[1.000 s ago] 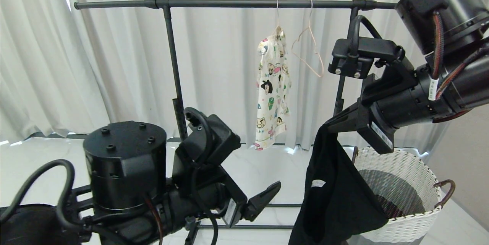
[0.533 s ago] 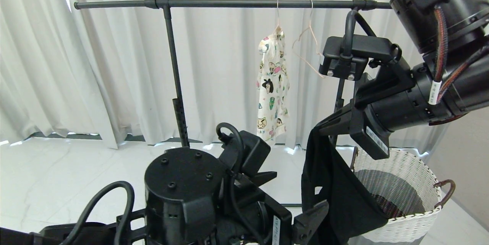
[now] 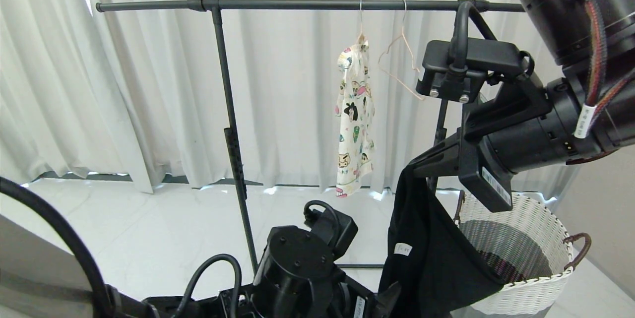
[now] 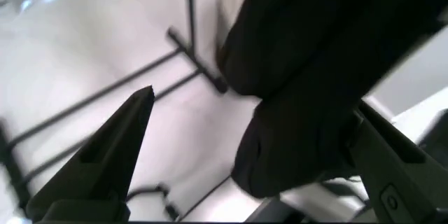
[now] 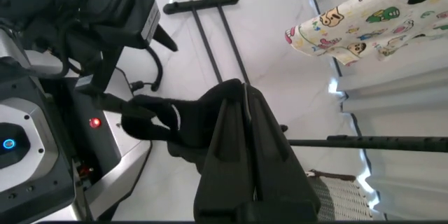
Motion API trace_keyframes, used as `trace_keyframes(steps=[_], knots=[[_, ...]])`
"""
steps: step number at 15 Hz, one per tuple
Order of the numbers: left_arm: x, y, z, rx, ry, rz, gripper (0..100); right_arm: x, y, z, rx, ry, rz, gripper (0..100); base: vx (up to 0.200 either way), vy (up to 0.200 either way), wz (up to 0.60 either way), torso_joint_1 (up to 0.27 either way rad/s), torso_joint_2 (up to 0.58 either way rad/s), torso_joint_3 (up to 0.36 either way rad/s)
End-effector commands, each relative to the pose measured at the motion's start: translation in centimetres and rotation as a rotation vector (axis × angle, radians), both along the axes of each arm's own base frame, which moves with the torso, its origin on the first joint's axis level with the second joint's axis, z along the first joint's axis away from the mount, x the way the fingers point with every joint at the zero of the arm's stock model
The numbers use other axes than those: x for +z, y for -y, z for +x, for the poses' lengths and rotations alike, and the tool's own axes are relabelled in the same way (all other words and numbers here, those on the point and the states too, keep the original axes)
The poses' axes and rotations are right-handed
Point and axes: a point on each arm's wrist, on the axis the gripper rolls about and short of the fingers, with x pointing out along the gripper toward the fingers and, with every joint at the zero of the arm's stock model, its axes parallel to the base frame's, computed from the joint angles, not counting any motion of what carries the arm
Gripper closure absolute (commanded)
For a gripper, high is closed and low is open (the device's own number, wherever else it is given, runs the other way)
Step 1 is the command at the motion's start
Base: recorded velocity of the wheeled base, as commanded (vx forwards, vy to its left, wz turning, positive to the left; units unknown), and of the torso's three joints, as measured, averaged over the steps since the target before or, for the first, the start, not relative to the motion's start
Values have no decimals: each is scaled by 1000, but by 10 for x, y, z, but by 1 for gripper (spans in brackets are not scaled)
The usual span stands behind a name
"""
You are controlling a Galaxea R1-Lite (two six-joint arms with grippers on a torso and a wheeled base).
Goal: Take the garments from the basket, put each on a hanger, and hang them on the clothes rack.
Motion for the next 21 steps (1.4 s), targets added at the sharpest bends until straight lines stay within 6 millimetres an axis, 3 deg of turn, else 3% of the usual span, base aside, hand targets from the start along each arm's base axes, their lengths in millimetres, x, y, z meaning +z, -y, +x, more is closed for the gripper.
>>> trace_keyframes(steps=[1,6,7,11,14,18,21], knots=[[-17,-2,-2,8,-33,55,0,3,2,-3,3,6,8,100,0,0,0,0,0,0],[-23,-9,-6,39,-36,93,0,3,2,-3,3,7,8,100,0,0,0,0,0,0],[-23,-9,-5,44,-34,95,100,3,2,-3,3,7,8,100,0,0,0,0,0,0],[-24,-9,-8,74,-15,117,100,3,4,-4,-24,22,-7,100,0,0,0,0,0,0],[-29,-24,-19,169,44,215,100,-2,0,0,-52,-14,0,100,0,0,0,0,0,0],[29,-58,-23,224,118,130,100,-5,-9,7,-60,-15,20,100,0,0,0,0,0,0],[112,-97,-27,240,85,86,100,9,-13,11,-61,63,116,100,0,0,0,0,0,0]])
